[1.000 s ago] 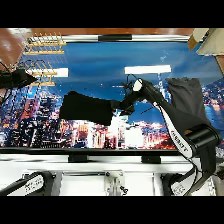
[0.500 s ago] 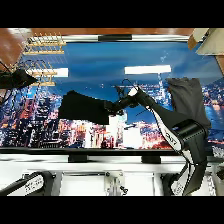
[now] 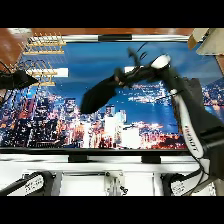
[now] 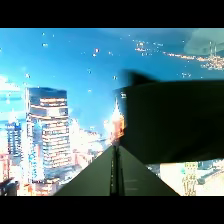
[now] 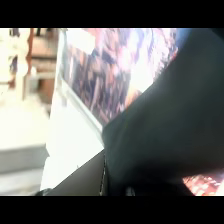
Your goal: Fold the shirts.
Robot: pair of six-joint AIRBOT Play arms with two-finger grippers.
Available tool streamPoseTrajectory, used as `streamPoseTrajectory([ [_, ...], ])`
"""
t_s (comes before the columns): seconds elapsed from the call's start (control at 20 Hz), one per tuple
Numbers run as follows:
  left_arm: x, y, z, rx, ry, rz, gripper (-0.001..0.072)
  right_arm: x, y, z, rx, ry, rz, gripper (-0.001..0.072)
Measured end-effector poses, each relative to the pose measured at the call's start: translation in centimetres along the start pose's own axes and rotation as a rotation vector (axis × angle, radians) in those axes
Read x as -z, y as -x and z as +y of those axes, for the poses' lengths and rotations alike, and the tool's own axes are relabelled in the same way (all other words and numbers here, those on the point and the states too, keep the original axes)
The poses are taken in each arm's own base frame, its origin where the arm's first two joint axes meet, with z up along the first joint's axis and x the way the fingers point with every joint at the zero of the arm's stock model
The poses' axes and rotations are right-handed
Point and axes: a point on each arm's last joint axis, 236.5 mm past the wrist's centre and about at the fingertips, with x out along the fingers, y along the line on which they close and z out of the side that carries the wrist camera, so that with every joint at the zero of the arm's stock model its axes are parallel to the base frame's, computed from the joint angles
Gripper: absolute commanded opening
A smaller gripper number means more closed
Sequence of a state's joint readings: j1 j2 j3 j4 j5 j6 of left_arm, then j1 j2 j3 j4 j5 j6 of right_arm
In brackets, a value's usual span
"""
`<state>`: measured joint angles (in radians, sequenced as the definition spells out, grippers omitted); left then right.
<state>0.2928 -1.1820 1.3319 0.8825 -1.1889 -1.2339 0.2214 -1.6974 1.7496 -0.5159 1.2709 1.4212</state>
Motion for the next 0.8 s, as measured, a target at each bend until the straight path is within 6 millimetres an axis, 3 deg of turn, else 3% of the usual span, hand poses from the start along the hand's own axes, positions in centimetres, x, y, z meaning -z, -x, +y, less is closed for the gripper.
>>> streamPoseTrajectory([
  [0.1,0.0,0.0,0.0,0.0,-0.001,0.001,0.0029,-2.5,4.8,1.0,0.067,0.043,-0.091,0.007],
  [0.25,0.2,0.0,-0.1,0.002,-0.004,0.007,0.0029,-5.7,11.2,1.0,0.155,0.059,-0.228,0.007],
  [0.6,1.1,0.0,-0.4,0.017,-0.015,0.046,0.0029,-13.3,23.1,-2.6,0.307,0.063,-0.62,0.007],
  [0.8,1.3,0.0,-0.4,0.019,-0.017,0.053,0.0029,-18.5,30.3,-2.7,0.383,0.164,-0.94,0.007],
])
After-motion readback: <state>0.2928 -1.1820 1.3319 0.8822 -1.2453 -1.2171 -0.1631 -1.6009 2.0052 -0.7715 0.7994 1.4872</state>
